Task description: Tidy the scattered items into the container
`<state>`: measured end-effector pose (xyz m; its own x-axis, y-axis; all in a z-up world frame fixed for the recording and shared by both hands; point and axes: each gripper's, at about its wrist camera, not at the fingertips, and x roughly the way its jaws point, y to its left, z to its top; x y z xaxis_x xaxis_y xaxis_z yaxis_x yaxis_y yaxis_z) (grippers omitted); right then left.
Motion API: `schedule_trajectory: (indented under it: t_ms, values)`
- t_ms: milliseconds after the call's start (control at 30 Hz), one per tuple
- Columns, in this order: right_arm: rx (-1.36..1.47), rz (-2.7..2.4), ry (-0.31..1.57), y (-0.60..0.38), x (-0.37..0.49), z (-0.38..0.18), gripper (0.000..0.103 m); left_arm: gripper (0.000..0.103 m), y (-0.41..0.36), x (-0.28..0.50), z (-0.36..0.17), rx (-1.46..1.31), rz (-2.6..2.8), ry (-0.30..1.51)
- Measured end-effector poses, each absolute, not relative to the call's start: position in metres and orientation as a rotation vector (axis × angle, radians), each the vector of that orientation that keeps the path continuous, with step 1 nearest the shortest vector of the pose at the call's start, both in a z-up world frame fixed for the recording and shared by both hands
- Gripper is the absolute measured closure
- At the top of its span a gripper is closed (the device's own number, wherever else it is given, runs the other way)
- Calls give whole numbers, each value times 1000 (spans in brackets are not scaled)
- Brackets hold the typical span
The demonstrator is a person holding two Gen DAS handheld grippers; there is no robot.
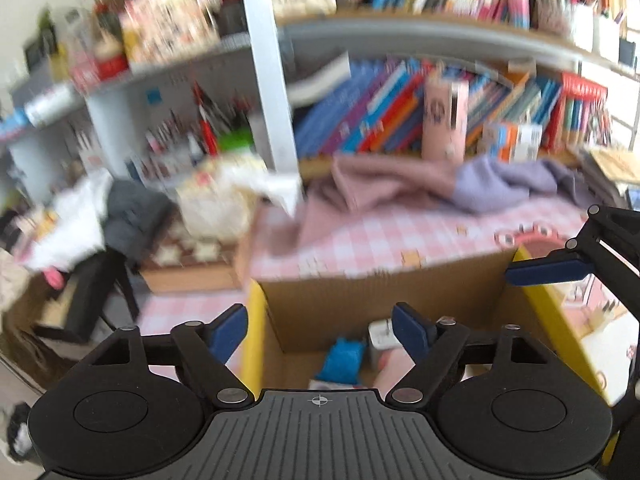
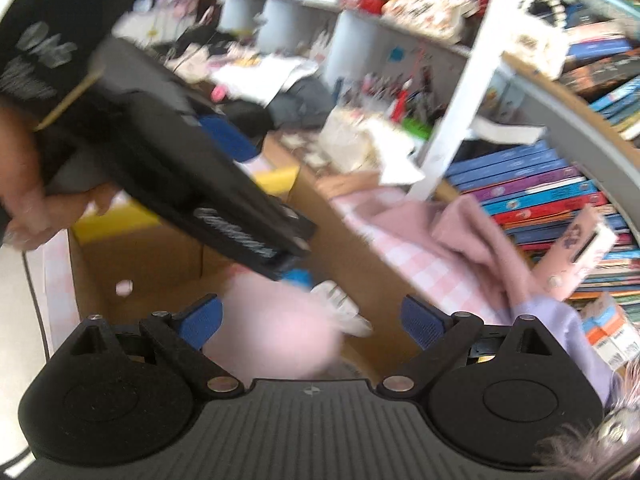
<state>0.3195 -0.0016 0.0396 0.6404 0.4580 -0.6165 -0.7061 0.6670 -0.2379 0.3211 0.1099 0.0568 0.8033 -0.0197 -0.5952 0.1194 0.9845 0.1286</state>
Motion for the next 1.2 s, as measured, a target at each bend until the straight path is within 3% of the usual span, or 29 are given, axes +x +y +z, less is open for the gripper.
schedule_trajectory:
  t_ms: [333, 667, 1200]
  values:
    - [-310, 595, 405, -34, 274, 101, 6, 14, 110, 234, 104, 107, -36, 451]
    - [-253, 557, 334, -53, 210, 119, 10, 13, 117, 157, 113, 63, 16, 393]
    - [-162, 304, 385, -114, 112, 98, 44, 13, 108, 53, 87, -46, 90, 377]
